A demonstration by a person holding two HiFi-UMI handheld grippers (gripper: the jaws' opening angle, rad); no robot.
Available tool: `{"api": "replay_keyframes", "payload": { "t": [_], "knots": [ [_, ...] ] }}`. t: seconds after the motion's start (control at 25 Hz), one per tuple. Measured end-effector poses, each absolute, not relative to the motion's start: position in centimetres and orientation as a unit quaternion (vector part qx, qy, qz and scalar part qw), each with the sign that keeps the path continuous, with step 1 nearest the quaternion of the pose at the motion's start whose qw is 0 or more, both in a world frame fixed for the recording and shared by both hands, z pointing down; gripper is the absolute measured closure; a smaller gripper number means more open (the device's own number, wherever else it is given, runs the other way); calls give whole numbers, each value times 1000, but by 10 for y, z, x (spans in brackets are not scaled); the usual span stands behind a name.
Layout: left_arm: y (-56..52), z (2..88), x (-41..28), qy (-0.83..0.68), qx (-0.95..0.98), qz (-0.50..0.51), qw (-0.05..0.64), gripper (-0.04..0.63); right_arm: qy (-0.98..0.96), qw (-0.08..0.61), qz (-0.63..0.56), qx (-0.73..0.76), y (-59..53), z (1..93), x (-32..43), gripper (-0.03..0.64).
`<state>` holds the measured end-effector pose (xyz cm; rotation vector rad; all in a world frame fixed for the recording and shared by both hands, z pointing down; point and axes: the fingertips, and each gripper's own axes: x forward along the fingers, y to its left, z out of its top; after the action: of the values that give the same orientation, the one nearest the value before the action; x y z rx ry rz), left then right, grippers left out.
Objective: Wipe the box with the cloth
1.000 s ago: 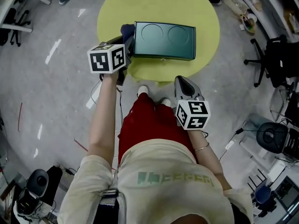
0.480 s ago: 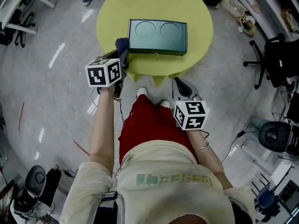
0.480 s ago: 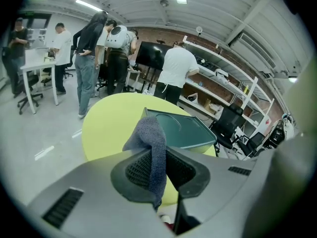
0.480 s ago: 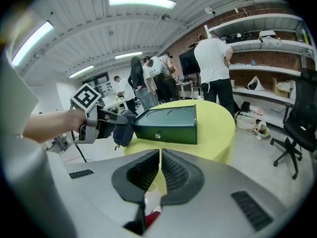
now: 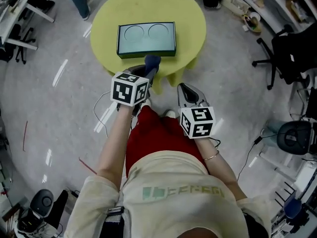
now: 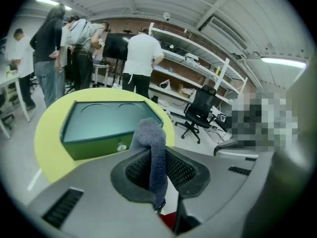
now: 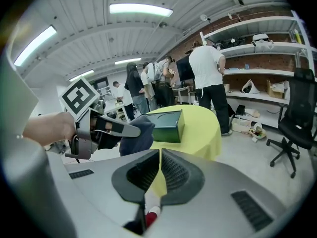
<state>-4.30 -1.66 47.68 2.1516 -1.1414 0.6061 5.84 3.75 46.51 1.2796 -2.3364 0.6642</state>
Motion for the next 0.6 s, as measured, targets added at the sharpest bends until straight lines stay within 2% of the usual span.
{"api": "replay_keyframes", "payload": {
  "t": [0.28,0.6],
  "knots": [
    [-54,452,48,-363,858,260,253,529,-818,171,249,490,23,453,95,578],
    [-155,447,93,-308,887,259,228,529,-777,170,270,542,-50,466,116,578]
  ]
}}
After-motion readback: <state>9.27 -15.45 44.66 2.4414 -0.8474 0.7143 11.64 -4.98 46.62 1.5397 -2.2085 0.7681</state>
